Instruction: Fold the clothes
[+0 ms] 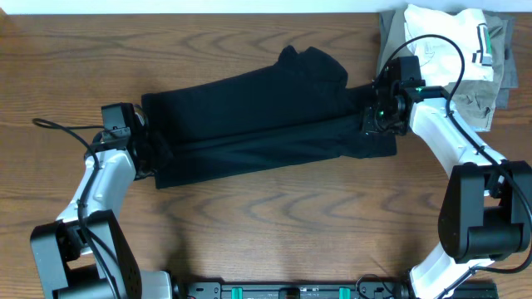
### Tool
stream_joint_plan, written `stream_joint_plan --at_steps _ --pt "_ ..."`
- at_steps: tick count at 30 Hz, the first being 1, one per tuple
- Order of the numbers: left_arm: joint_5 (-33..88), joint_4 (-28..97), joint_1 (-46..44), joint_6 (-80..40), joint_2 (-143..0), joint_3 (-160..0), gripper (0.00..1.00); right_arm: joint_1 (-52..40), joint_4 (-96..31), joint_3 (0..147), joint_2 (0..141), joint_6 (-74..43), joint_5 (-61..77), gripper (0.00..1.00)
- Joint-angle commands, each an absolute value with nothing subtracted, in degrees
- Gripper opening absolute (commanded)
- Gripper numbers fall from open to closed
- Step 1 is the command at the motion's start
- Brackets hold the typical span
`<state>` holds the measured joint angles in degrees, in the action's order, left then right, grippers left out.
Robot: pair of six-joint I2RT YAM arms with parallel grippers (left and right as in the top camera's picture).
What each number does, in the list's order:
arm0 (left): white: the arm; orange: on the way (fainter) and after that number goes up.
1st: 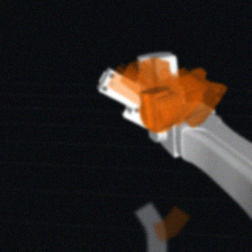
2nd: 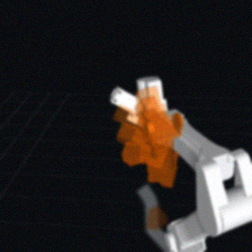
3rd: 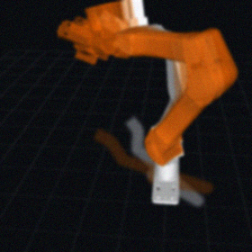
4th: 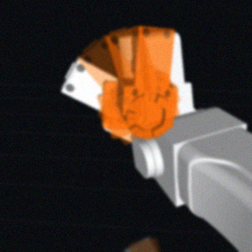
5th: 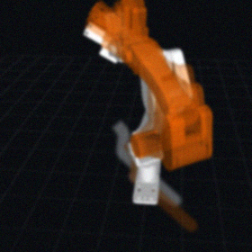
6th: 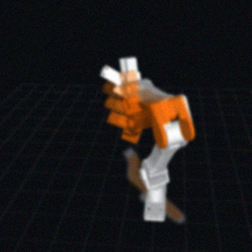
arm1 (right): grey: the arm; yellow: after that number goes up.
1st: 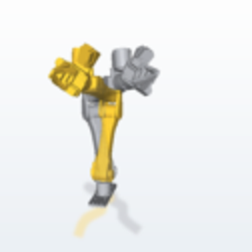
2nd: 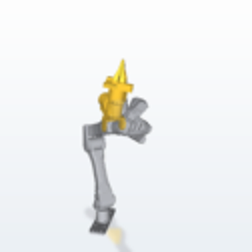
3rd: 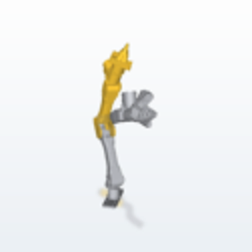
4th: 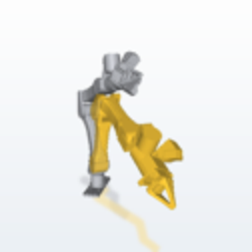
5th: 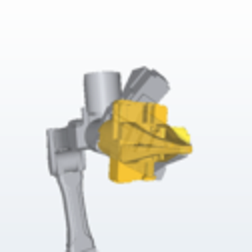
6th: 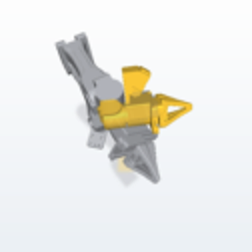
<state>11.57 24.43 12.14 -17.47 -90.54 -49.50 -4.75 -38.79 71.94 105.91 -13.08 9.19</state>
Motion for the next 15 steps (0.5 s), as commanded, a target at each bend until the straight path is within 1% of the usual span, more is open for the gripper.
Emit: stream_joint_plan --at_steps 1,2,3,4,6,7,9,12,15 --pt "9.1 23.3 12.1 -16.3 -91.8 -50.6 0.07 -4.2 -37.2 72.8 106.2 -12.3 7.7 0.04" --pt "9.1 23.0 12.1 -16.3 -92.0 -50.6 0.10 -4.2 -37.0 72.8 106.2 -12.3 7.8 0.11" --pt "9.1 22.8 12.1 -16.3 -92.1 -50.6 0.16 -4.2 -36.9 72.8 106.2 -12.3 7.7 0.19" --pt "9.1 22.7 12.1 -16.3 -92.1 -50.6 0.26 -4.2 -36.9 72.8 106.2 -12.3 7.7 0.29" --pt "9.1 22.8 12.1 -16.3 -92.2 -50.6 0.40 -4.2 -37.1 72.8 106.2 -12.3 7.8 0.40" --pt "9.1 22.8 12.1 -16.3 -92.2 -50.6 0.47 -4.2 -37.1 72.8 106.2 -12.3 7.8 0.42" --pt "9.1 22.8 12.1 -15.8 -92.2 -50.6 0.56 -4.2 -37.1 72.8 106.1 -12.3 8.1 0.45" --pt "9.1 22.8 12.2 -15.0 -91.9 -50.7 0.65 -4.2 -38.2 73.4 105.4 -12.3 8.5 0.47" --pt "9.1 23.7 12.2 -15.0 -91.2 -51.3 0.71 -4.2 -41.2 75.5 103.9 -11.1 8.4 0.49"
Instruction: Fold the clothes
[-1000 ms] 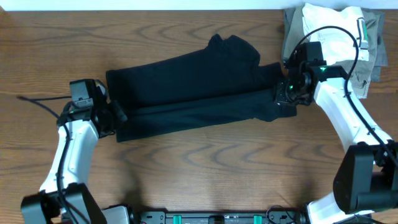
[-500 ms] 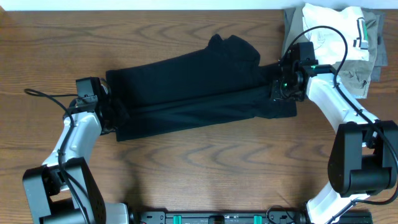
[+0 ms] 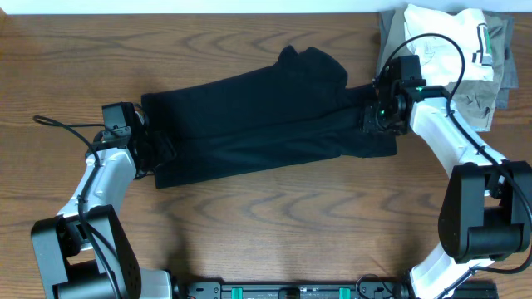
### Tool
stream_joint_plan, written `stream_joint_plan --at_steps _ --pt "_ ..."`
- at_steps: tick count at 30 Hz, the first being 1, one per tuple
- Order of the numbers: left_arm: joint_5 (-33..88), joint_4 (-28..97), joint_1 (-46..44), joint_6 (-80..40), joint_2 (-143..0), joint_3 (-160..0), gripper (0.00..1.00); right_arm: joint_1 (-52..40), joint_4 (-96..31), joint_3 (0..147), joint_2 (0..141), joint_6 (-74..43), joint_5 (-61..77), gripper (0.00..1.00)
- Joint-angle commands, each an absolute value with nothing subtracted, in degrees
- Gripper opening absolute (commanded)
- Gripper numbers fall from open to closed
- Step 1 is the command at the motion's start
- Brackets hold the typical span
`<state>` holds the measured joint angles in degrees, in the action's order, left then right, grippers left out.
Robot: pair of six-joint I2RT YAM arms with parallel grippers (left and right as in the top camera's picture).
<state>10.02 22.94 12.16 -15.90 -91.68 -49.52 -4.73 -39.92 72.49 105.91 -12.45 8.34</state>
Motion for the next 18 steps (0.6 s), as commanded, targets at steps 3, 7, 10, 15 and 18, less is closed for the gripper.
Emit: stream_joint_plan --at_steps 3,7,10,15,18 --pt "10.0 27.8 12.2 -15.0 -89.7 -54.1 0.72 -4.2 -46.8 80.1 102.0 -7.8 8.4 0.51" --pt "12.0 35.8 12.2 -15.0 -86.8 -61.1 0.72 -4.2 -57.7 89.9 101.8 -4.0 8.4 0.50" --pt "12.5 40.9 12.2 -15.0 -86.1 -67.9 0.72 -4.2 -63.0 96.1 101.9 -2.0 8.4 0.51" --pt "12.6 46.4 12.2 -12.1 -88.4 -79.5 0.70 -5.3 -62.0 102.3 102.1 -1.2 8.4 0.51" --pt "12.6 48.0 12.2 -10.9 -92.7 -85.4 0.71 -6.0 -59.1 105.1 103.0 -0.7 8.4 0.55"
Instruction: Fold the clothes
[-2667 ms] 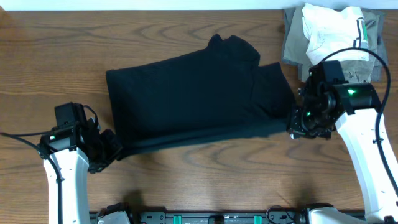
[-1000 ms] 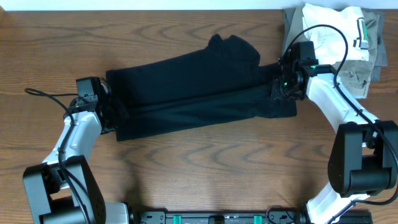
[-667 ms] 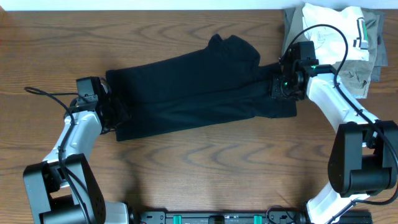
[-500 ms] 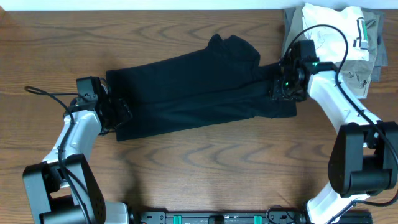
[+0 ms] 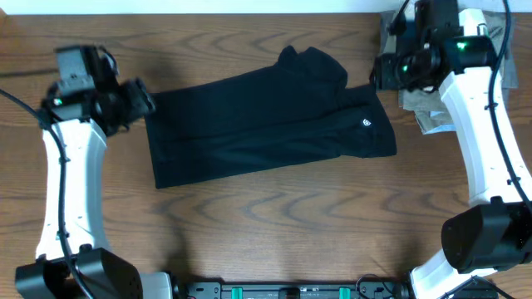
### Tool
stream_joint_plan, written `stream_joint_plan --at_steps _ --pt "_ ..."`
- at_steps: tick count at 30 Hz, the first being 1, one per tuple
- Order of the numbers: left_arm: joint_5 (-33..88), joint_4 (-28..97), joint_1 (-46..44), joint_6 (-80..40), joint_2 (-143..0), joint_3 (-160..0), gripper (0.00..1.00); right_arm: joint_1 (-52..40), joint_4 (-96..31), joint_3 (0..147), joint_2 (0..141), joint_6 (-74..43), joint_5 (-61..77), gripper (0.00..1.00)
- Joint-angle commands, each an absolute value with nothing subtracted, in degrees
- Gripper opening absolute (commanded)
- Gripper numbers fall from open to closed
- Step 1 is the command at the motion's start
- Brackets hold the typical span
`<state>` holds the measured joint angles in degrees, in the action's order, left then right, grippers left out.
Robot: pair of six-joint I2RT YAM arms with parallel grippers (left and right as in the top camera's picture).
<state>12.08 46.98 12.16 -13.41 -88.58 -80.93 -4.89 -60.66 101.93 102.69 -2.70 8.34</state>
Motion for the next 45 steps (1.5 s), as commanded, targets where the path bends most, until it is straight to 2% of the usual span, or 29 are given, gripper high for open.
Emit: stream_joint_plan --at_steps 1,4,8,10,16,20,22,29,32,45 --pt "12.6 48.4 12.2 -10.4 -94.5 -87.1 0.70 -6.2 -57.6 106.0 103.6 -0.8 8.5 0.54" --pt "12.6 49.5 12.2 -9.8 -101.1 -92.3 0.70 -7.4 -54.0 108.4 106.0 -0.7 8.6 0.57" --pt "12.6 48.8 12.2 -9.7 -109.6 -98.1 0.71 -9.8 -49.0 110.6 110.3 0.0 8.6 0.69" --pt "12.6 48.4 12.2 -9.7 -112.7 -100.1 0.71 -11.2 -46.6 111.0 112.7 1.3 8.9 0.71" --pt "12.5 45.9 12.2 -8.6 -118.8 -101.8 0.70 -14.9 -43.5 111.0 118.1 2.5 8.8 0.68" --pt "11.9 42.4 12.2 -8.6 -120.3 -101.8 0.70 -17.0 -38.7 111.0 121.1 2.7 9.5 0.55" --pt "10.8 40.6 12.2 -8.6 -120.6 -101.8 0.70 -18.2 -35.7 111.0 122.9 2.7 8.8 0.53" --pt "9.5 37.4 12.2 -8.6 -122.2 -101.8 0.70 -20.8 -30.2 111.0 127.4 2.6 7.9 0.55" --pt "8.5 37.4 12.2 -8.6 -123.3 -101.8 0.67 -21.0 -29.8 111.0 127.4 2.7 7.9 0.56" --pt "6.3 36.2 12.2 -8.6 -129.2 -101.8 0.67 -21.0 -30.0 111.0 127.4 3.3 7.9 0.59"
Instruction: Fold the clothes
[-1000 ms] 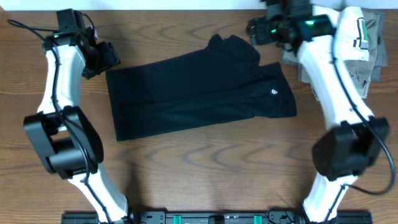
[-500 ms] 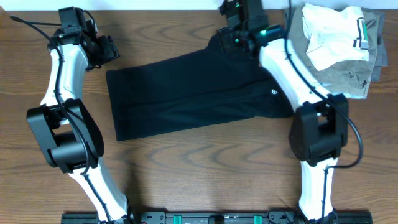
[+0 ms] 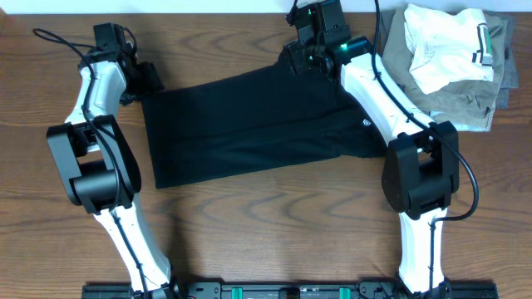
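A black garment (image 3: pixel 249 124) lies flat across the middle of the wooden table, long side running left to right, with a small white logo (image 3: pixel 366 124) near its right end. A rumpled bump of cloth sticks out on its far edge. My left gripper (image 3: pixel 150 80) is at the garment's far left corner. My right gripper (image 3: pixel 293 56) is at the bump on the far edge. From overhead I cannot make out how either pair of jaws stands, or whether they hold cloth.
A pile of other clothes (image 3: pixel 449 50), white on top of olive-grey, sits at the far right corner. The right arm stretches across the garment's right end. Bare wooden table (image 3: pixel 266 224) lies between the garment and the front edge.
My left gripper has moved from beside the garment's upper left edge to its far left corner. My right gripper has moved from the far right end leftward to the bump on the far edge.
At first both grippers were low at the garment's two short ends, left and right, and stayed there. Then both were off the cloth, farther back, with the logo uncovered. Now both are at the garment's far edge. The garment lies much as before.
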### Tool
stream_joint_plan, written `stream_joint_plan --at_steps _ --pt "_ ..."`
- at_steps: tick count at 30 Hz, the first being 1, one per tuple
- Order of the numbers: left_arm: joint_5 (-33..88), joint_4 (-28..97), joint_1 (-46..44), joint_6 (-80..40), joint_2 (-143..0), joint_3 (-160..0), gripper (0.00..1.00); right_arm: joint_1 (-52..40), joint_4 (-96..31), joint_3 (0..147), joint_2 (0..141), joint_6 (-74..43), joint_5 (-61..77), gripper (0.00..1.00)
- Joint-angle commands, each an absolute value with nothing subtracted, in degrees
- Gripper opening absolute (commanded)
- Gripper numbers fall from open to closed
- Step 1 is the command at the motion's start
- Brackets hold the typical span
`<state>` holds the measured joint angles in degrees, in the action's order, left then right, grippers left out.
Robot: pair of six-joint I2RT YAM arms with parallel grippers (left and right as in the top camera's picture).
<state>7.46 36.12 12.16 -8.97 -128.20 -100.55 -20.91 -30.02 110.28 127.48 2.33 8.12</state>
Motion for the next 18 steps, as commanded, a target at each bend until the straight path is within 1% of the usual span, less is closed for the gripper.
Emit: stream_joint_plan --at_steps 1,11,14,18 --pt "6.3 36.2 12.2 -8.6 -129.4 -101.8 0.67 -21.0 -30.0 111.0 127.4 3.3 7.9 0.59" --pt "6.4 35.4 12.2 -8.6 -132.2 -101.8 0.66 -21.1 -30.7 111.0 127.4 3.3 7.9 0.59" --pt "6.4 35.5 12.1 -8.6 -132.8 -101.7 0.62 -21.1 -31.5 111.0 127.4 3.3 7.9 0.59" --pt "6.3 35.0 12.1 -8.6 -132.8 -101.5 0.53 -21.1 -31.8 110.9 127.4 3.3 7.9 0.57"
